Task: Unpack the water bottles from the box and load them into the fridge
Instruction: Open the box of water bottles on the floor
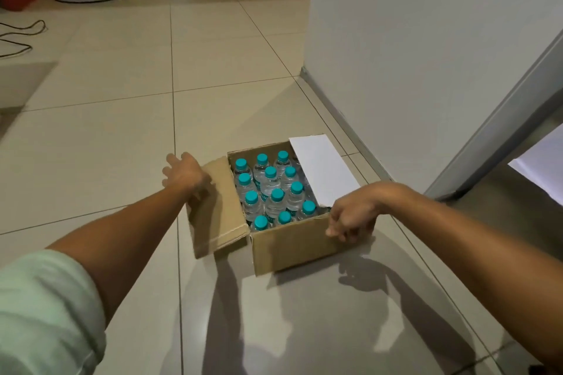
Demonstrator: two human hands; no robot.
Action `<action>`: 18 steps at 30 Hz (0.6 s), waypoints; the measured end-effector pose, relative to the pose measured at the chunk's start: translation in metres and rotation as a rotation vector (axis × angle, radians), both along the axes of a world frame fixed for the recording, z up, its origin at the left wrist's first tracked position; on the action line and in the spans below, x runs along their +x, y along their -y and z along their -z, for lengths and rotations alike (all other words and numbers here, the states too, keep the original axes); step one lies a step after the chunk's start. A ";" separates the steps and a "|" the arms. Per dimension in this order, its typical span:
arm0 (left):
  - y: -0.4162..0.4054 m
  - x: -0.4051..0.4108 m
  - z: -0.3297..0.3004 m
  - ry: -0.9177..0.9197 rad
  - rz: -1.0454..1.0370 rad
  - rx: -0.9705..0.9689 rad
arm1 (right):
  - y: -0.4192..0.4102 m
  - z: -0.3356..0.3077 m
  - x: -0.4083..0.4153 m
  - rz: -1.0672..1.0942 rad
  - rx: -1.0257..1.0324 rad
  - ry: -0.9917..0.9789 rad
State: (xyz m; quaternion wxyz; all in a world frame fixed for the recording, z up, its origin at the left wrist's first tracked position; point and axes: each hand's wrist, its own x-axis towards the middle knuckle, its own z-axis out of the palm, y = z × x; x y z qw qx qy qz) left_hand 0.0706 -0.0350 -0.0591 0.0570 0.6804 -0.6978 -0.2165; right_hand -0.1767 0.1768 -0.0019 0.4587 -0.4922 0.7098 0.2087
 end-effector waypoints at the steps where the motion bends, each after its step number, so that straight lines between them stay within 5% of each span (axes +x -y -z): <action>1: -0.002 -0.001 0.003 0.012 0.028 0.010 | 0.002 0.007 -0.001 0.010 -0.047 -0.010; 7: -0.017 -0.023 0.012 -0.160 0.178 0.130 | 0.012 0.051 0.000 0.089 -0.670 -0.260; 13: -0.030 -0.042 0.019 -0.369 0.379 0.232 | 0.018 0.086 0.004 0.087 -0.717 -0.406; 18: -0.027 -0.044 0.024 -0.301 0.406 0.251 | 0.017 0.083 -0.007 0.126 -0.806 -0.431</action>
